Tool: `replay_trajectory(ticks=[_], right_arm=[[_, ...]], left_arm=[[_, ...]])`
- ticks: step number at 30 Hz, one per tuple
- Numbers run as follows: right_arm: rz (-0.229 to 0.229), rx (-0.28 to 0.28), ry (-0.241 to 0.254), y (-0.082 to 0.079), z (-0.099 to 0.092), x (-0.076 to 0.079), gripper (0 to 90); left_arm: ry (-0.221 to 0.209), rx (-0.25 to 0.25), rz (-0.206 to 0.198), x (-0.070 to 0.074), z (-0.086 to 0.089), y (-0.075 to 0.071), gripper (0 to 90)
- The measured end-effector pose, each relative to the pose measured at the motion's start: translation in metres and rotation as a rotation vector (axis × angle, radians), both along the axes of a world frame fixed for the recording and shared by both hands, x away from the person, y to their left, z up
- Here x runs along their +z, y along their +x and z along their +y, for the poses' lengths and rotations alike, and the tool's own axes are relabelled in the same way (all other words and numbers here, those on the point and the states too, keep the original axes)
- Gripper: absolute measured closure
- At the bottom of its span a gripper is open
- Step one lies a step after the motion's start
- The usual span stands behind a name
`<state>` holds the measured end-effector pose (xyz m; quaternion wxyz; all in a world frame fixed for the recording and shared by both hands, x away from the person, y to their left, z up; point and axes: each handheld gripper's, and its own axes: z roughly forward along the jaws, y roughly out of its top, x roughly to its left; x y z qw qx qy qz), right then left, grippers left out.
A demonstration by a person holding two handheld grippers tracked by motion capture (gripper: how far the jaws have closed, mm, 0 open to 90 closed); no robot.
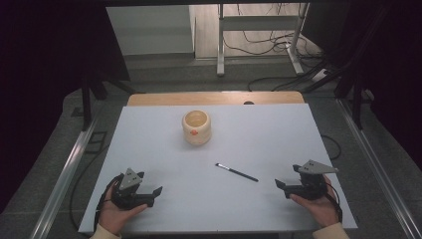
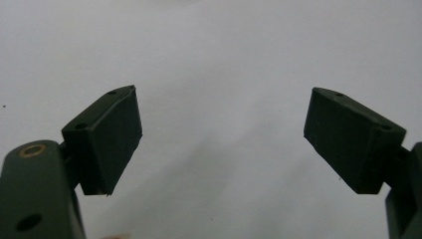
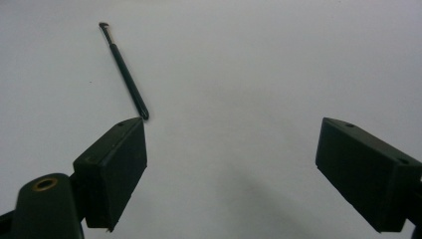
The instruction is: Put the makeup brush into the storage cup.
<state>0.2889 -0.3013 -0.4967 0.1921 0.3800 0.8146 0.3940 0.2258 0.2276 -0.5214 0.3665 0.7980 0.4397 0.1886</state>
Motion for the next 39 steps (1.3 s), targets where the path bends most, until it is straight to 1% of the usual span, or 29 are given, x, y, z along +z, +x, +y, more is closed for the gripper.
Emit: replay_trajectory(ticks=[3,11,31,39], right_arm=[[0.008,0.001,-0.007,-0.0004,0.0009,-0.0013,13.8],[0.004,0.002,-0.008,-0.0007,0.0019,-0.0005,14.6],[0.007,-0.003,-0.005,-0.0002,0.0020,0.0004,15.8],[-0.002,0.000,-0.009,0.0000,0.0035,0.0048,16.0]], left_arm=[[0.004,-0.004,-0.005,0.0007,-0.0003,-0.0006,15.4],[0.013,-0.020,-0.011,0.0008,-0.0032,-0.0014,15.4],[0.011,-0.015,-0.014,0.0025,-0.0038,-0.0025,15.4],[0.010,-0.004,-0.011,0.0032,-0.0039,-0.0024,15.4]])
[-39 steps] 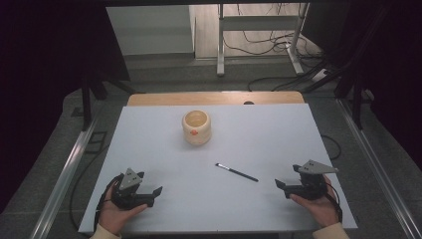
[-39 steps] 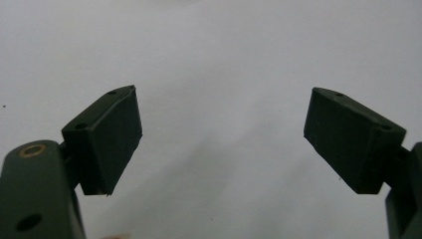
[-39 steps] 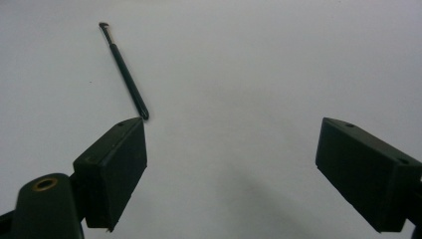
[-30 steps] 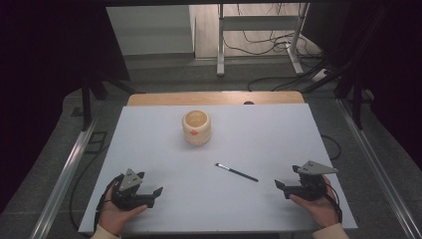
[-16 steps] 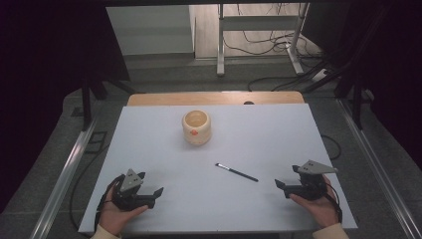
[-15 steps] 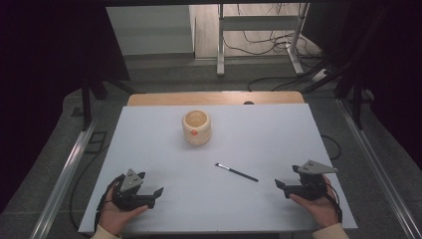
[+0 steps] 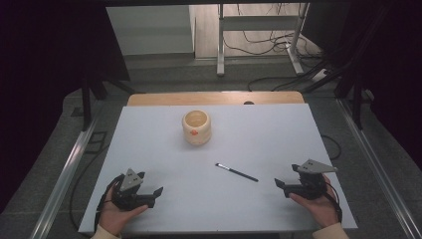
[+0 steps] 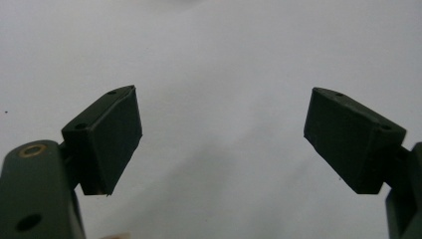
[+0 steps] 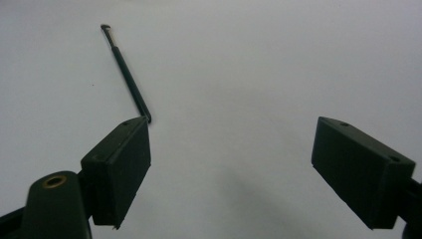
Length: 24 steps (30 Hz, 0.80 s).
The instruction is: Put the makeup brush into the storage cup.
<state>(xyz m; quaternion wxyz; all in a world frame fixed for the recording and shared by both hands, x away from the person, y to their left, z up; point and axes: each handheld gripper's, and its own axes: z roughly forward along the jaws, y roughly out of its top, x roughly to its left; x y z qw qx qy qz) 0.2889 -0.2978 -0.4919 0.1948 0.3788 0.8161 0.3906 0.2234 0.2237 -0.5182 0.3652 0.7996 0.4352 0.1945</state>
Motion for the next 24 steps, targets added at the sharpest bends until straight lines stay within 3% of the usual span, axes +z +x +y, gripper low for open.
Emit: replay_trajectory(ticks=[24], right_arm=[[-0.030,0.060,-0.019,0.008,0.025,0.026,16.4]], left_arm=[[-0.005,-0.003,-0.005,0.003,-0.001,-0.002,15.5]])
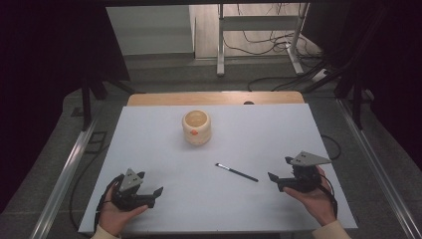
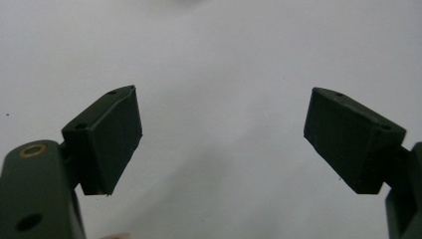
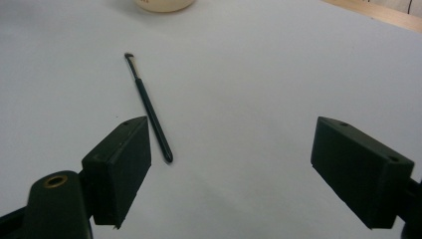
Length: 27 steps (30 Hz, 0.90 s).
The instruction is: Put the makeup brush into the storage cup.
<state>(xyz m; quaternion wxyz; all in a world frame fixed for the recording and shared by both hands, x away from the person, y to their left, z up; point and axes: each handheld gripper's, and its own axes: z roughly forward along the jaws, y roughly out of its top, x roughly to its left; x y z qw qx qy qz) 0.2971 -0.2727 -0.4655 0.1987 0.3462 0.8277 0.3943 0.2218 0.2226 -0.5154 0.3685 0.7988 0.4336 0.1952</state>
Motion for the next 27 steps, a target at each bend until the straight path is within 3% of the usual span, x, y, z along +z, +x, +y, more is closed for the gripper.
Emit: replay_trajectory(ticks=[27], right_arm=[[0.026,0.076,-0.043,0.014,0.035,0.011,16.8]], left_arm=[[-0.004,-0.004,0.000,0.000,0.001,0.001,15.6]])
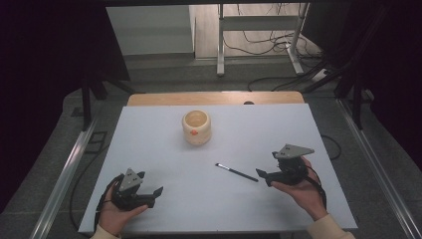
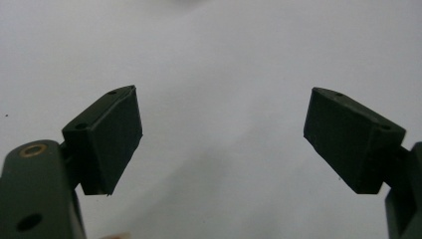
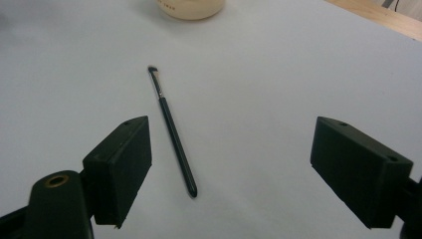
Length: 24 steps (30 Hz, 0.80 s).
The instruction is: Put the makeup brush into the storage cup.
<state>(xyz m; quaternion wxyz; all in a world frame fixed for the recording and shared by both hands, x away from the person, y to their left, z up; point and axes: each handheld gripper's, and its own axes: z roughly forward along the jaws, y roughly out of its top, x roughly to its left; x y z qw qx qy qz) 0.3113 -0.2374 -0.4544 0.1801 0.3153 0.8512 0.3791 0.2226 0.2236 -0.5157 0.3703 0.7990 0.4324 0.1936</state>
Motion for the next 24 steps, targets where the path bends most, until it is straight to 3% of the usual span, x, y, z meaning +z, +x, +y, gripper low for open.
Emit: replay_trajectory(ticks=[24], right_arm=[[0.031,0.063,-0.029,0.011,0.036,0.005,16.9]], left_arm=[[0.001,-0.003,-0.004,0.000,0.001,0.000,15.7]])
